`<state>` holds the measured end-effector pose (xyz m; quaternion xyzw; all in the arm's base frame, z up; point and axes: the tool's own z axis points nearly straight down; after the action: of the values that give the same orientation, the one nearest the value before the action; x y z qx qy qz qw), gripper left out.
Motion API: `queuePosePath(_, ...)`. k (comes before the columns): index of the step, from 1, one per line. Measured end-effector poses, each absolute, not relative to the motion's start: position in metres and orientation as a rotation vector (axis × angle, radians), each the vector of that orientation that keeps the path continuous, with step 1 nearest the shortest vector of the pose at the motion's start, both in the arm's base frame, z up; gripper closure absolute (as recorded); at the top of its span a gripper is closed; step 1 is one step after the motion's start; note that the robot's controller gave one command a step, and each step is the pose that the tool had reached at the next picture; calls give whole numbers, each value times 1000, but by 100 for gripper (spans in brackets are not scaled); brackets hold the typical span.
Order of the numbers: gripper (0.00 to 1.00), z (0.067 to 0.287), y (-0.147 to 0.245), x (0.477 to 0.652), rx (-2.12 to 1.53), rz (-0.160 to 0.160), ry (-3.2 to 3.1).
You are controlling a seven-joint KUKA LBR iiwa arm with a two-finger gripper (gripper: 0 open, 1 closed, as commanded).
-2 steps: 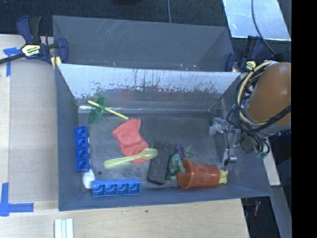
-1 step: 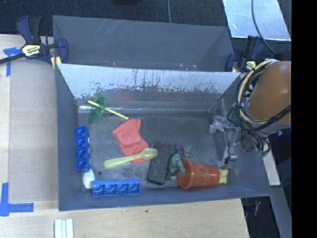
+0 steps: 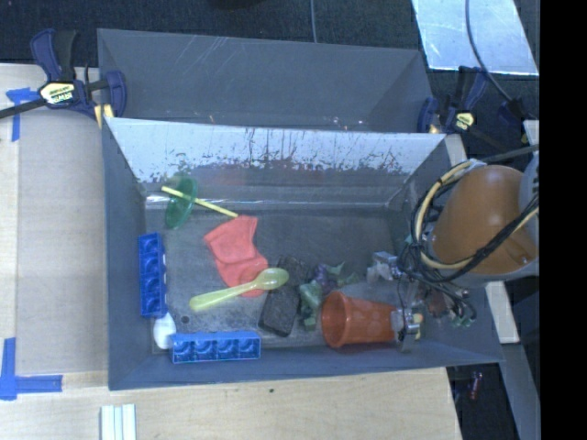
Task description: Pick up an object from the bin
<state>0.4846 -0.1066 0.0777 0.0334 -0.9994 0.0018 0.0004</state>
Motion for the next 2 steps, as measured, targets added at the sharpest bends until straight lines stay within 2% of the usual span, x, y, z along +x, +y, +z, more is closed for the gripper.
queuePosePath(1, 0, 97, -109, 494, 105, 7, -3152)
queuePosePath(2, 0, 80, -79, 494, -370, 16, -3119)
